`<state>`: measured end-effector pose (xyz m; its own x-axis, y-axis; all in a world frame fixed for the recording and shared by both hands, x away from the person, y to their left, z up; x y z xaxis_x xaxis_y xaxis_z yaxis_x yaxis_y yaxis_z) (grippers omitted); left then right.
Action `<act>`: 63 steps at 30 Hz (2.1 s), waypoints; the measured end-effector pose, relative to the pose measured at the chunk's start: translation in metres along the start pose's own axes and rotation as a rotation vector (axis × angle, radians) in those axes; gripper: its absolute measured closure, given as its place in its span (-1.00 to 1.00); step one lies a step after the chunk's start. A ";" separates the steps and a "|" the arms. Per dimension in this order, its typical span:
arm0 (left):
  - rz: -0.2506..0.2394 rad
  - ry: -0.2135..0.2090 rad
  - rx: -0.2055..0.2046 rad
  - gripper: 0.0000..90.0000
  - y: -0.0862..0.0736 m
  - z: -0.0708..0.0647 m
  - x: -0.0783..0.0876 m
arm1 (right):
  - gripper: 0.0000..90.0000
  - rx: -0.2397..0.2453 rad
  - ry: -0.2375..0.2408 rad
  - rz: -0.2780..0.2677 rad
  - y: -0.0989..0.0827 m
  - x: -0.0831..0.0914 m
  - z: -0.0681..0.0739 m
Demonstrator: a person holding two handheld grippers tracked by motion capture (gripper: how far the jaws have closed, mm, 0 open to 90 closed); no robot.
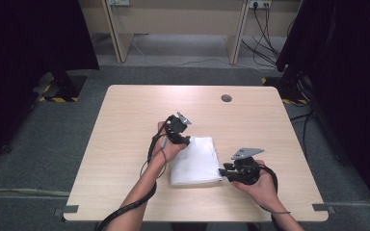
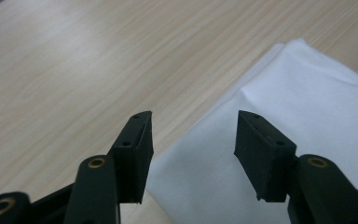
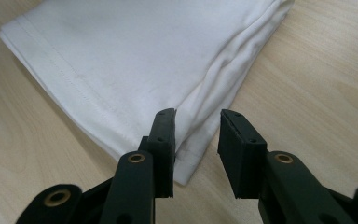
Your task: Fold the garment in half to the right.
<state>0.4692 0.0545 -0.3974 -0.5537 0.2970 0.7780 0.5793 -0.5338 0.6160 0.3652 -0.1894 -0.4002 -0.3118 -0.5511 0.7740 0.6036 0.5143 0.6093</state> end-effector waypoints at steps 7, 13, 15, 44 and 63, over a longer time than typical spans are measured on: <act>0.012 -0.002 0.018 0.03 -0.005 -0.002 -0.015 | 0.49 0.000 0.005 0.006 -0.002 -0.002 0.001; -0.015 -0.002 -0.005 0.02 -0.003 -0.003 -0.002 | 0.47 -0.006 0.007 -0.020 0.001 0.004 0.000; -0.033 -0.005 -0.006 0.01 -0.006 -0.001 0.007 | 0.46 -0.008 0.009 -0.035 0.003 0.008 0.000; -0.084 -0.112 -0.149 0.01 -0.103 -0.041 0.065 | 0.38 -0.057 0.095 0.023 -0.001 -0.008 0.006; -0.054 -0.023 -0.140 0.03 -0.090 -0.013 0.046 | 0.42 -0.104 0.097 -0.012 0.014 -0.030 0.006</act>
<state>0.3840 0.1062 -0.4186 -0.5666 0.3457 0.7480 0.4591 -0.6213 0.6350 0.3786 -0.1618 -0.4138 -0.2502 -0.6199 0.7437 0.6747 0.4393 0.5932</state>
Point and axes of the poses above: each handheld gripper's, and its own axes: x roughly backward along the jaws, y roughly out of its top, z roughly to its left, the point moved 1 cm from there along -x, roughly forward along the jaws, and after that the axes turned 4 degrees about y, right-handed, at the moved point
